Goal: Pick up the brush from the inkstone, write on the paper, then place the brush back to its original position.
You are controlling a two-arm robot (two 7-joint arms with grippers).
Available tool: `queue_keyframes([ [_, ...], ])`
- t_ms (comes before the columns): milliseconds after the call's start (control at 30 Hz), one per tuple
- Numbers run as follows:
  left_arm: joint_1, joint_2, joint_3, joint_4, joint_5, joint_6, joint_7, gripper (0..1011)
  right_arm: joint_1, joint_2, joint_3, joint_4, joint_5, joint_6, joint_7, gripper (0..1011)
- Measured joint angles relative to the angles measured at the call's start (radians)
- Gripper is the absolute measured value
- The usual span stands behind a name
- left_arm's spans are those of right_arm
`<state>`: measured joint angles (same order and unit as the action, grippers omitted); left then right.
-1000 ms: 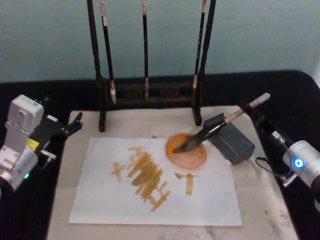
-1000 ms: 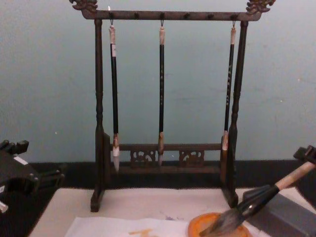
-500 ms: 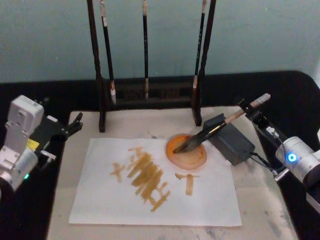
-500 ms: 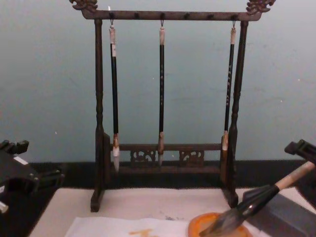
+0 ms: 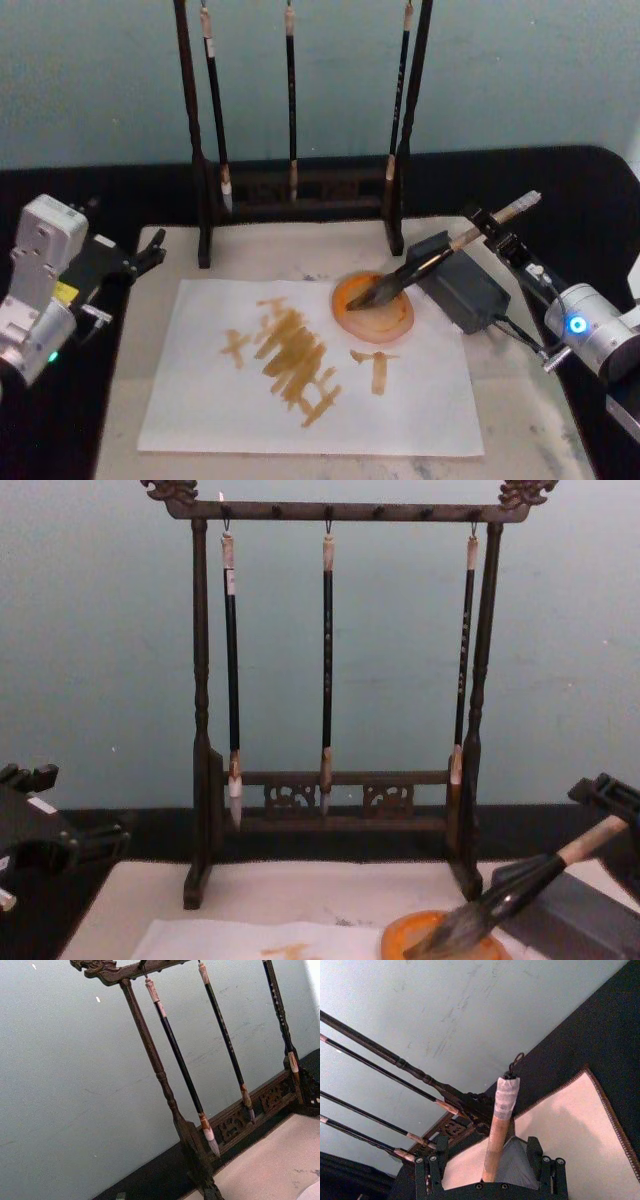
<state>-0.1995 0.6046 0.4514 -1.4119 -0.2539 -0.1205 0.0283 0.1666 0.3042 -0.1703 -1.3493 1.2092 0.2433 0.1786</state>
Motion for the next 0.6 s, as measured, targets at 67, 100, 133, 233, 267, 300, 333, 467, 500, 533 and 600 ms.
queue_keyframes([
  [67,0.000,0.000,0.000,0.000,0.000,0.000,0.000,1010,-0.002,0.002,-0.005,-0.001,0.004,-0.005,-0.004,1000],
  [100,0.000,0.000,0.000,0.000,0.000,0.000,0.000,1009,-0.002,0.003,-0.007,-0.002,0.005,-0.006,-0.004,1000],
  [133,0.000,0.000,0.000,0.000,0.000,0.000,0.000,1010,-0.002,0.004,-0.008,-0.003,0.007,-0.007,-0.005,1000],
  [233,0.000,0.000,0.000,0.000,0.000,0.000,0.000,1010,-0.001,0.007,-0.016,-0.002,0.011,-0.013,-0.004,1000],
  [267,0.000,0.000,0.000,0.000,0.000,0.000,0.000,1010,0.000,0.010,-0.019,0.001,0.012,-0.017,-0.003,1000],
  [300,0.000,0.000,0.000,0.000,0.000,0.000,0.000,1010,0.002,0.010,-0.021,0.003,0.013,-0.019,-0.001,1000],
  [333,0.000,0.000,0.000,0.000,0.000,0.000,0.000,1009,0.005,0.013,-0.025,0.007,0.015,-0.022,0.004,1000],
  [467,0.000,0.000,0.000,0.000,0.000,0.000,0.000,1010,0.014,0.018,-0.035,0.021,0.019,-0.030,0.013,1000],
  [500,0.000,0.000,0.000,0.000,0.000,0.000,0.000,1010,0.016,0.019,-0.037,0.024,0.020,-0.031,0.015,1000],
  [533,0.000,0.000,0.000,0.000,0.000,0.000,0.000,1010,0.018,0.020,-0.039,0.027,0.021,-0.032,0.016,1000],
  [600,0.000,0.000,0.000,0.000,0.000,0.000,0.000,1010,0.026,0.022,-0.046,0.037,0.023,-0.035,0.019,1000],
])
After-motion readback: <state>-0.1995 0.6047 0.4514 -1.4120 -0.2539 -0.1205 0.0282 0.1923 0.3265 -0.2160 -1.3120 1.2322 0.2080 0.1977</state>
